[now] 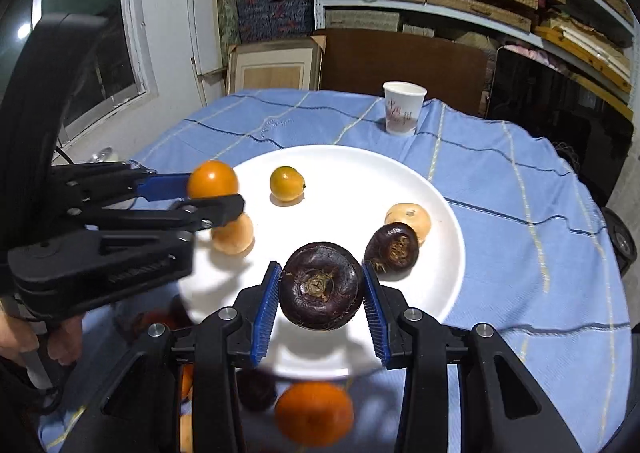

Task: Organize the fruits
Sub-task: 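Carry both fruits onto the plate and open both tools, then grasp a red tomato with the left tool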

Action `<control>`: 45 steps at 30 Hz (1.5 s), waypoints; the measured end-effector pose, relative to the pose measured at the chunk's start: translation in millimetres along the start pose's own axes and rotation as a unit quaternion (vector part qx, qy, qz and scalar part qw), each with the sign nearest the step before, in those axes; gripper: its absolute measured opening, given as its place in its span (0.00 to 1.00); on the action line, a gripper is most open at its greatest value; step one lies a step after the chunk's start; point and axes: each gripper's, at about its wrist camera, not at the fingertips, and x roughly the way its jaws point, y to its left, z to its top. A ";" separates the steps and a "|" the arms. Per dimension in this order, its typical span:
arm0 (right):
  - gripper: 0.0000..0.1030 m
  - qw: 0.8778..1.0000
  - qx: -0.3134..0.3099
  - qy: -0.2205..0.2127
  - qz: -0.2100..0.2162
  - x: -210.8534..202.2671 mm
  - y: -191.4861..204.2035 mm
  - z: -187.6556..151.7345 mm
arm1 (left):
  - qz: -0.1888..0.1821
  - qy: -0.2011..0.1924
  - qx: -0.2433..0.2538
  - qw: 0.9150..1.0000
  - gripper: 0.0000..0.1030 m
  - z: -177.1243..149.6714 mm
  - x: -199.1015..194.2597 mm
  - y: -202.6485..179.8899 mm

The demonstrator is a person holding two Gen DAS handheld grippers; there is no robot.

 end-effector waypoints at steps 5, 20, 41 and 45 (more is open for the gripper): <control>0.59 1.000 0.006 -0.003 0.005 16.1 -9.3 2.7 | 0.003 0.021 0.003 1.000 0.41 3.5 28.4 -3.7; 0.60 1.000 0.010 -0.007 -0.002 -55.5 -8.0 -40.9 | -0.002 -0.029 -0.001 1.000 0.88 -61.8 -69.9 13.8; 0.60 0.995 0.100 0.007 0.025 -94.5 12.0 -148.9 | -0.043 0.037 0.076 0.995 0.66 -192.8 -102.4 -50.7; 0.60 0.995 0.097 0.007 0.026 -95.3 12.7 -150.6 | -0.049 0.045 0.082 0.994 0.52 -193.8 -96.1 -60.8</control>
